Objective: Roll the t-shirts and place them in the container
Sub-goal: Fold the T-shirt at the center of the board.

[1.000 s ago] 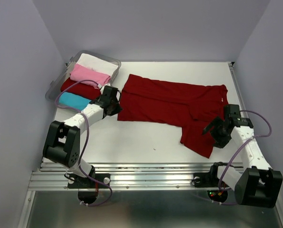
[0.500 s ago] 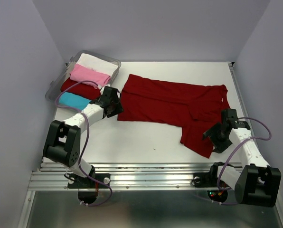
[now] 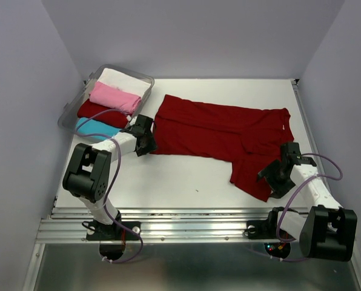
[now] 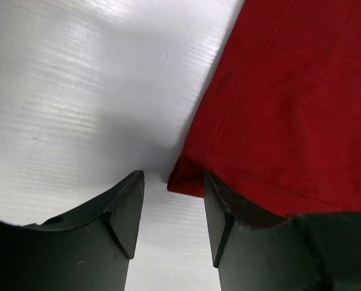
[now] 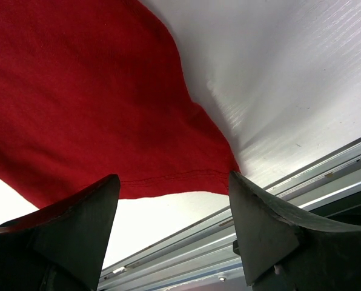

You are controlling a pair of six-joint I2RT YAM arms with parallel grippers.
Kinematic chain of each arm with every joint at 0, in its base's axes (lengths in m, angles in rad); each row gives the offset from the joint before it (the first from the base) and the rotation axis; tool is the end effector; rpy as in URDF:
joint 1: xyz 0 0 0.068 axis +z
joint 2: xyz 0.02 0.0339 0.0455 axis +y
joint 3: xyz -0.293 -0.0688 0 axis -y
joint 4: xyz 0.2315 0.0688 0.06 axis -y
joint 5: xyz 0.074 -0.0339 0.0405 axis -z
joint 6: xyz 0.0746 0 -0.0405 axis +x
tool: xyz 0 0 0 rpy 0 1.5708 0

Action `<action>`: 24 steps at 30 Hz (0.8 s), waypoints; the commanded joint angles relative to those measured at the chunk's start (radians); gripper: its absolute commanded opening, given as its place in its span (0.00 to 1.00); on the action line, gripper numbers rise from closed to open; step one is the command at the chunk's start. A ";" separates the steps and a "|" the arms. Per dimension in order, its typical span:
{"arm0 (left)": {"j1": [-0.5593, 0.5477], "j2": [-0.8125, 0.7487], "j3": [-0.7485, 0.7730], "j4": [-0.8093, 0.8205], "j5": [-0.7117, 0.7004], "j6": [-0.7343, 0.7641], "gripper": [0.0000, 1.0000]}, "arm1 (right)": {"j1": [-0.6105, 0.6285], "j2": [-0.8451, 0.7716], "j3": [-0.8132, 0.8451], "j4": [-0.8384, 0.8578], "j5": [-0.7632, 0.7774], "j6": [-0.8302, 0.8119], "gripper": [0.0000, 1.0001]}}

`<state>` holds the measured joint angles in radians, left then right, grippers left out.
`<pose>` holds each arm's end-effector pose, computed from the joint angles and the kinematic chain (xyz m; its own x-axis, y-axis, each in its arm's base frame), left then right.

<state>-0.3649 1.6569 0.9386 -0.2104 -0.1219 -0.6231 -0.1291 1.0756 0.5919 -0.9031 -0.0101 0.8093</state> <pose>0.3280 -0.1156 0.1797 -0.7745 -0.3242 -0.5432 -0.2042 0.9409 -0.2704 0.1397 -0.0174 0.1707 -0.5809 0.8052 -0.1191 0.7932 0.5928 0.1393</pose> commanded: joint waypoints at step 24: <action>-0.022 -0.017 0.095 0.014 0.011 -0.020 0.00 | 0.005 0.038 0.014 0.006 0.076 0.041 0.77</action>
<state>-0.3824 1.6989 0.9863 -0.1799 -0.0875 -0.6430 -0.1291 1.1049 0.5938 -0.9077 0.0330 0.8341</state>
